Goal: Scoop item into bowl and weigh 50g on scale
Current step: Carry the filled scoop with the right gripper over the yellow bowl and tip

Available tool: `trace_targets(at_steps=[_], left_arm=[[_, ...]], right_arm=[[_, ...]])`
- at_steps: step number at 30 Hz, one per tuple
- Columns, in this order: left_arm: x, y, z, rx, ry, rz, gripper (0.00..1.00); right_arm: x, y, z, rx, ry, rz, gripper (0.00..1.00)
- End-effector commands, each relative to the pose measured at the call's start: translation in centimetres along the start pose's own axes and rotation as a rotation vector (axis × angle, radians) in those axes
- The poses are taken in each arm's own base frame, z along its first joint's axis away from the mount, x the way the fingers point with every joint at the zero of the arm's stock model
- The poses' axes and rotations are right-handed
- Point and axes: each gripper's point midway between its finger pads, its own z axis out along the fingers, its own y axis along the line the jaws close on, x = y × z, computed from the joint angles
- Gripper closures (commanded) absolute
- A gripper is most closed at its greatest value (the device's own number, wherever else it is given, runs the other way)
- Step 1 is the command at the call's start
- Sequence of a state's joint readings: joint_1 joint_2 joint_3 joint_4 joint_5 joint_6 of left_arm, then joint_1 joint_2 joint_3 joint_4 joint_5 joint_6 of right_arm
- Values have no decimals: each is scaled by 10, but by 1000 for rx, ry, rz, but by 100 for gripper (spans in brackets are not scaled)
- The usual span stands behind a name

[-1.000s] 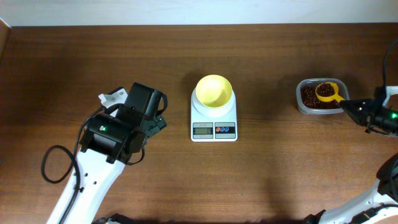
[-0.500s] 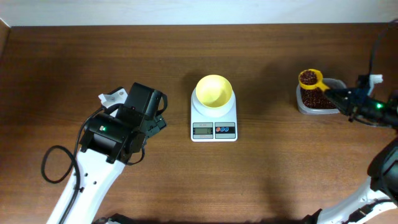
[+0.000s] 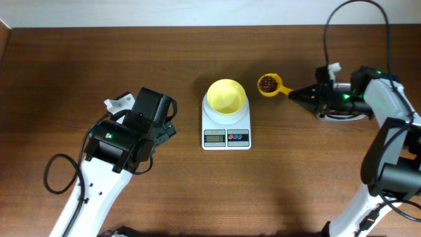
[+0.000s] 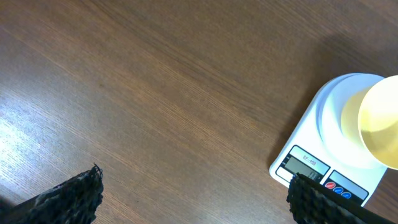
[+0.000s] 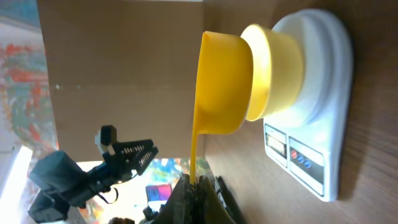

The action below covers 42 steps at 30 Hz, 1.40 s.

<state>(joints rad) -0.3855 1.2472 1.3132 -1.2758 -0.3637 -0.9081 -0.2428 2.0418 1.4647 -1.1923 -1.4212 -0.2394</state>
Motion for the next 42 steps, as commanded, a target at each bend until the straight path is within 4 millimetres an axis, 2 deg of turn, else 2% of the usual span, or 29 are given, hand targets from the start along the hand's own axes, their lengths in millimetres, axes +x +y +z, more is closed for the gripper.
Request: trace_targets(at_steps=[1, 5, 10, 32, 36, 42], left_arm=[[-3, 3, -3, 1, -15, -7, 1], [-3, 3, -3, 1, -15, -7, 1], [-3, 3, -3, 1, -15, -7, 1], [-3, 3, -3, 1, -15, -7, 1], [-3, 3, -3, 1, -15, -7, 1], [-3, 3, -3, 1, -15, -7, 1]], right_arm=[[8, 4, 22, -44, 49, -18, 96], [17, 7, 45, -47, 110, -59, 96], [25, 10, 64, -53, 160, -107, 96], [20, 3, 70, -23, 165, -205, 96], [10, -4, 71, 15, 156, -304, 96], [9, -5, 92, 26, 185, -437, 96]])
